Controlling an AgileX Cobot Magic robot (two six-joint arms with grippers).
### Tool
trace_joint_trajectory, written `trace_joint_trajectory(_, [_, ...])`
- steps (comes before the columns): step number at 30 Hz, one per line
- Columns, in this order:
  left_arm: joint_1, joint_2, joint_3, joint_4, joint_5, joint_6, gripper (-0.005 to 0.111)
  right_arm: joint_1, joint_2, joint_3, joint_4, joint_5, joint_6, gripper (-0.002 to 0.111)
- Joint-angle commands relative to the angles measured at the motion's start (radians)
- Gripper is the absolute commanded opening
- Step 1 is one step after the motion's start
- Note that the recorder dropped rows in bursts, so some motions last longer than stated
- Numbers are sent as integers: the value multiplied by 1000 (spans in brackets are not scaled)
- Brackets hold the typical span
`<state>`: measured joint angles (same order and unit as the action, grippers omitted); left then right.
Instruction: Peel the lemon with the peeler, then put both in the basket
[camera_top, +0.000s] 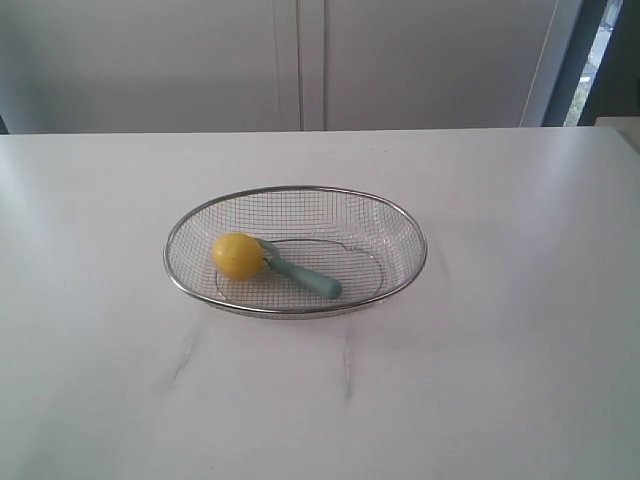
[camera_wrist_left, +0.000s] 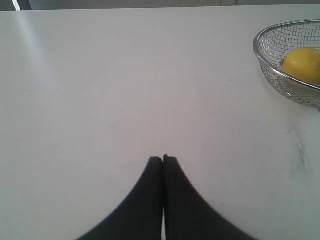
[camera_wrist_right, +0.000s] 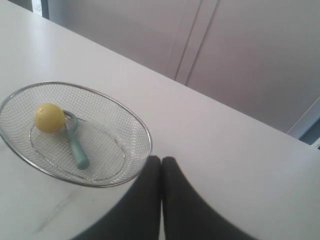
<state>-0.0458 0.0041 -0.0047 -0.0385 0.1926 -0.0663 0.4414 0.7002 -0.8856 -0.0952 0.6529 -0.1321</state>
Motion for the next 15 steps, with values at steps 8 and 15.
trace_joint_trajectory(8, [4,-4,5,-5,-4,4,0,-35,-121,106,18,-45,6,0])
trace_joint_trajectory(15, [4,-4,5,-5,-4,4,0,-269,-300,368,63,-83,6,0])
